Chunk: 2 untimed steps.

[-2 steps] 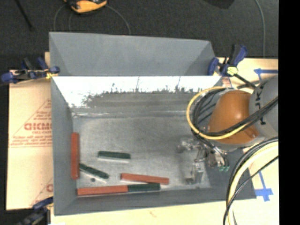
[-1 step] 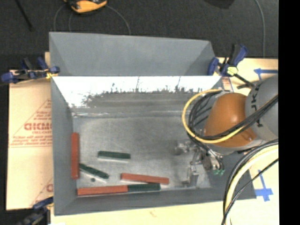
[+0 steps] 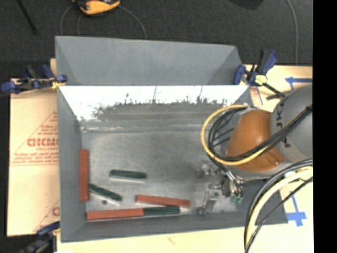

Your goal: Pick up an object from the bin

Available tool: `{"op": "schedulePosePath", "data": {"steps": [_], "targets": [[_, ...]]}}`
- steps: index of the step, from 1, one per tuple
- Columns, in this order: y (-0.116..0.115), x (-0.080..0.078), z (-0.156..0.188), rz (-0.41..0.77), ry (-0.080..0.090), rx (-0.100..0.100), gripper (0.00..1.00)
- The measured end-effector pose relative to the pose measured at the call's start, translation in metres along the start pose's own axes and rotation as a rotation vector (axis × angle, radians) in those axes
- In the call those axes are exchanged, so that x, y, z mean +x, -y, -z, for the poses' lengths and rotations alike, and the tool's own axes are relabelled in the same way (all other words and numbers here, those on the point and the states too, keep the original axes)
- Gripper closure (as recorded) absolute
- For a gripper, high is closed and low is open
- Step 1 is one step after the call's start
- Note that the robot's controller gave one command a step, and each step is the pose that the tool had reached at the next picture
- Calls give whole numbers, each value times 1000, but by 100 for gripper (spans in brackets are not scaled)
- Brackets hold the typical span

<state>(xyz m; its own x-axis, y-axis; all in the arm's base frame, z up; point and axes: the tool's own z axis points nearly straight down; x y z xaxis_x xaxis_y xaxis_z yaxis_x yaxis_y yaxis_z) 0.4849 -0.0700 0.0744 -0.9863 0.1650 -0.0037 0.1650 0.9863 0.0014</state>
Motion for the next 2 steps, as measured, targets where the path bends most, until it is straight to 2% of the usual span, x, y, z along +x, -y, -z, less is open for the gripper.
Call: {"op": "schedulePosePath", "data": {"steps": [1,2], "targets": [[-26,-1,2,29,0,2,0],[-76,14,-1,331,10,3,0]]}}
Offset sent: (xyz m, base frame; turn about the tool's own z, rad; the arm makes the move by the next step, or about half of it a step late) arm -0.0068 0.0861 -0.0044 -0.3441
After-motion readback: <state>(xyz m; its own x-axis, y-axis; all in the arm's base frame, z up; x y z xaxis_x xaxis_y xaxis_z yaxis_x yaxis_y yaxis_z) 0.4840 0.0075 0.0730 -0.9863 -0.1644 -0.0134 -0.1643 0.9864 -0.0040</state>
